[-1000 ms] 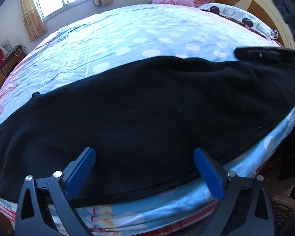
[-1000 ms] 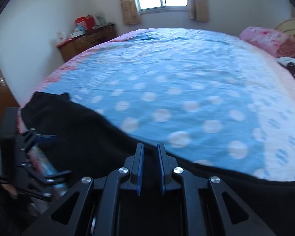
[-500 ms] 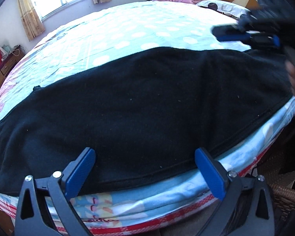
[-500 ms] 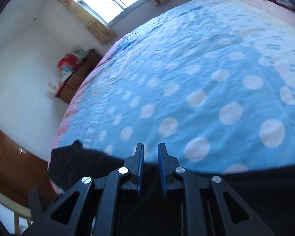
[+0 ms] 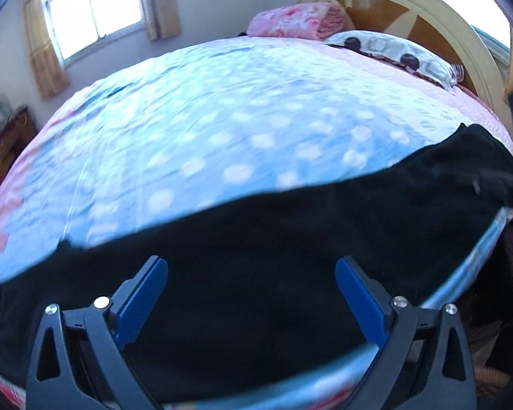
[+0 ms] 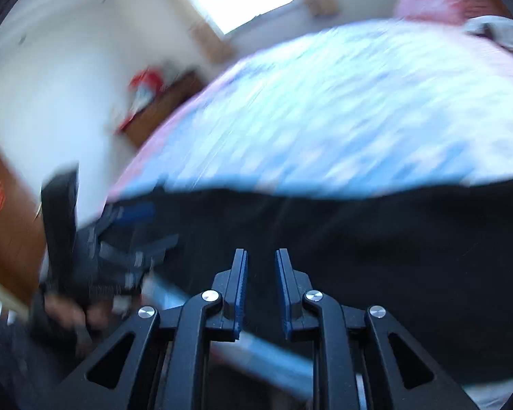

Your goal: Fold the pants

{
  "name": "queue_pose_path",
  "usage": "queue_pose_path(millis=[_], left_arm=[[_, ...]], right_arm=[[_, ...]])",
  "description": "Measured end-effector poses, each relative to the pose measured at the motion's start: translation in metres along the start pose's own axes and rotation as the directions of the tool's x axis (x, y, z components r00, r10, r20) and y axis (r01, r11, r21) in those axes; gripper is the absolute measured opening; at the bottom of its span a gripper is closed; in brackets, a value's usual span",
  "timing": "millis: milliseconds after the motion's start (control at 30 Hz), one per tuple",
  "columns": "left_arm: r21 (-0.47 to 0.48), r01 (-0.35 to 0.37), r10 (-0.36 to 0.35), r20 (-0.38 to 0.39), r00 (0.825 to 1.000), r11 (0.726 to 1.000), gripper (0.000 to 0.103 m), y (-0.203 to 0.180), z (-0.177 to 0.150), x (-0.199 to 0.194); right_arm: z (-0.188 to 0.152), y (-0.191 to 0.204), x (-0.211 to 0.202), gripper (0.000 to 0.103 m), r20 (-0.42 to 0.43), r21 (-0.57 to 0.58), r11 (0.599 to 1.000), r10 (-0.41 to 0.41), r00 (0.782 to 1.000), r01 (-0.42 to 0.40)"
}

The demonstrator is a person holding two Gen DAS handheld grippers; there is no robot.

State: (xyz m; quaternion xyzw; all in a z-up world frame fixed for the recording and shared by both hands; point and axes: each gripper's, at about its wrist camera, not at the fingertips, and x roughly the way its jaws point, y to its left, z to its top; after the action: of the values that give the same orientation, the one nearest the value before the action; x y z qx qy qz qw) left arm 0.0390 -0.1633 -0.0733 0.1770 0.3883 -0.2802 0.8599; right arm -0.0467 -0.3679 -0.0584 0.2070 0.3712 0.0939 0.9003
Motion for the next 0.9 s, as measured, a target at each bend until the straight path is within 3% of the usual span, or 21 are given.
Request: queue_pose_path(millis=[67,133,233,267,300,367,400,500,567,633,667,733,867,900], left_arm=[[0.011,0.016,-0.016,0.015,1.0,1.0,0.101,-0.014,0.014,0.011],[0.012,0.043,-0.043,0.014,0.999,0.999,0.101,-0.031,0.022,0.025],[0.033,0.086,-0.084,-0.078,0.993,0.996,0.1,-0.052,0.018,0.051],[0.035,0.101,-0.097,-0.104,0.99,0.994,0.1,-0.059,0.01,0.057],[0.041,0.078,-0.075,-0.062,0.995,0.996,0.101,-0.06,0.005,0.053],[0.046,0.075,-0.073,-0.052,0.996,0.996,0.101,-0.062,-0.001,0.05],[0.044,0.081,-0.079,-0.052,0.996,0.996,0.101,-0.061,-0.003,0.047],[0.03,0.109,-0.107,-0.057,0.993,0.994,0.101,-0.059,-0.005,0.043],[0.042,0.092,-0.09,-0.051,0.995,0.995,0.102,-0.064,-0.007,0.046],[0.046,0.073,-0.071,-0.051,0.996,0.996,0.102,-0.068,-0.009,0.044],[0.044,0.07,-0.068,-0.053,0.996,0.997,0.102,-0.068,-0.009,0.043],[0.056,0.06,-0.056,-0.066,0.996,0.997,0.103,-0.072,-0.01,0.046],[0.044,0.047,-0.044,-0.068,0.997,0.998,0.103,-0.072,-0.004,0.042],[0.041,0.046,-0.043,-0.072,0.996,0.998,0.103,-0.073,-0.002,0.043]], right_arm=[[0.014,-0.013,-0.003,0.018,0.035,0.024,0.995,-0.098,0.995,0.097],[0.03,-0.03,0.008,0.018,0.017,0.041,0.982,-0.187,0.982,0.187],[0.035,-0.042,0.042,0.018,-0.12,-0.059,0.936,-0.353,0.928,0.348],[0.034,-0.04,0.046,0.018,-0.104,-0.107,0.924,-0.379,0.92,0.368],[0.035,-0.034,0.048,0.018,-0.055,-0.147,0.905,-0.411,0.91,0.4],[0.04,-0.037,0.053,0.018,-0.034,-0.168,0.865,-0.484,0.874,0.473],[0.04,-0.046,0.053,0.018,-0.038,-0.134,0.874,-0.476,0.879,0.467],[0.042,-0.054,0.02,0.018,0.049,0.02,0.934,-0.357,0.933,0.356],[0.038,-0.038,0.003,0.018,0.108,-0.003,0.957,-0.287,0.952,0.289],[0.025,-0.026,0.0,0.02,0.067,-0.054,0.975,-0.211,0.975,0.215],[0.016,-0.022,0.004,0.022,0.024,-0.071,0.977,-0.201,0.979,0.202],[-0.005,-0.025,0.019,0.025,-0.049,-0.084,0.962,-0.264,0.963,0.259],[-0.014,-0.026,0.01,0.025,0.03,-0.05,0.965,-0.257,0.966,0.258],[-0.012,-0.024,-0.004,0.025,0.093,-0.018,0.972,-0.232,0.968,0.234]])
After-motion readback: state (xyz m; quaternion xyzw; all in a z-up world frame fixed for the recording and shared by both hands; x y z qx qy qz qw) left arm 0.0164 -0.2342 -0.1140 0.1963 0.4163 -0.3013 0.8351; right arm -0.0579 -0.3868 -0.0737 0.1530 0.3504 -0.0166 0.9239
